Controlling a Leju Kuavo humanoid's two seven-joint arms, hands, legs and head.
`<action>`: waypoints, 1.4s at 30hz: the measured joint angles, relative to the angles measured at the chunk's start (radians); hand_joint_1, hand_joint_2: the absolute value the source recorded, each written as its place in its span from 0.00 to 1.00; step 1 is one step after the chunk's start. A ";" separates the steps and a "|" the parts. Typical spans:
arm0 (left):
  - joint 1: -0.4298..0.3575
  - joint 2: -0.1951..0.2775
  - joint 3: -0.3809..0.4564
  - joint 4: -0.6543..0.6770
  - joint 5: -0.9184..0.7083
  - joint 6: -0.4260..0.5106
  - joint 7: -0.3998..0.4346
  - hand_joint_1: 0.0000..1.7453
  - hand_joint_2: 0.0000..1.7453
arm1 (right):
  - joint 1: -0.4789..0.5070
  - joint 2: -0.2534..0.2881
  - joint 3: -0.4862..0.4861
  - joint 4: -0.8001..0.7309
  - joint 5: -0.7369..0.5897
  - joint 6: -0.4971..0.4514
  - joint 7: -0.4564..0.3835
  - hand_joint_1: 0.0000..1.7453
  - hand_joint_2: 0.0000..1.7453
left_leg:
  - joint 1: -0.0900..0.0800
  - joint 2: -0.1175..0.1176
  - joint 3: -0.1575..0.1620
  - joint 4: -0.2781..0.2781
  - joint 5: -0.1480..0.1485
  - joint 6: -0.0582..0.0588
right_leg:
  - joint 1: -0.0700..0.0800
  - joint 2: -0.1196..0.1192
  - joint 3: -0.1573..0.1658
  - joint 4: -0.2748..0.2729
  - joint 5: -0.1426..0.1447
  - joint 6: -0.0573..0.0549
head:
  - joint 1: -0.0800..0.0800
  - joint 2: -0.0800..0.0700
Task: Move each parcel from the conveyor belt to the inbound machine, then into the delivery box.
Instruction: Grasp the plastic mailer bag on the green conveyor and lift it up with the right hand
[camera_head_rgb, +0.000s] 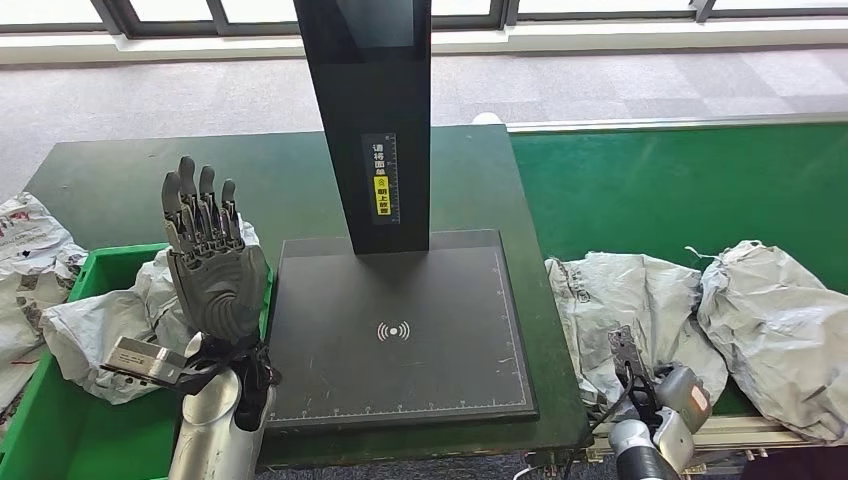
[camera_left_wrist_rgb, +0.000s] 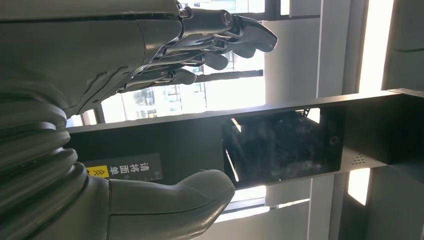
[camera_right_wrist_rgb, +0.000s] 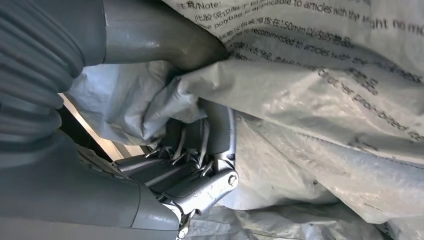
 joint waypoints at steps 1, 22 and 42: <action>0.000 0.000 0.000 0.000 0.000 0.000 0.000 0.00 1.00 | -0.001 -0.001 0.000 0.000 0.000 0.000 0.000 1.00 1.00 | 0.000 0.000 0.000 0.000 0.000 0.000 | 0.000 0.000 0.000 0.000 0.000 0.000 | 0.000 0.000; 0.000 0.000 -0.004 0.039 -0.013 -0.008 0.000 0.00 1.00 | 0.232 0.193 0.094 -0.783 -0.586 -0.131 -0.692 1.00 1.00 | -0.001 -0.006 -0.010 0.000 0.001 -0.001 | -0.002 -0.005 -0.010 0.003 -0.002 -0.002 | 0.000 0.000; -0.011 0.002 -0.011 0.114 0.014 -0.033 0.000 0.00 1.00 | 0.326 0.176 0.746 -1.037 -0.661 -0.006 -0.690 1.00 1.00 | 0.000 -0.002 -0.009 -0.001 0.001 -0.003 | -0.001 0.000 -0.011 0.004 -0.002 -0.003 | 0.000 0.000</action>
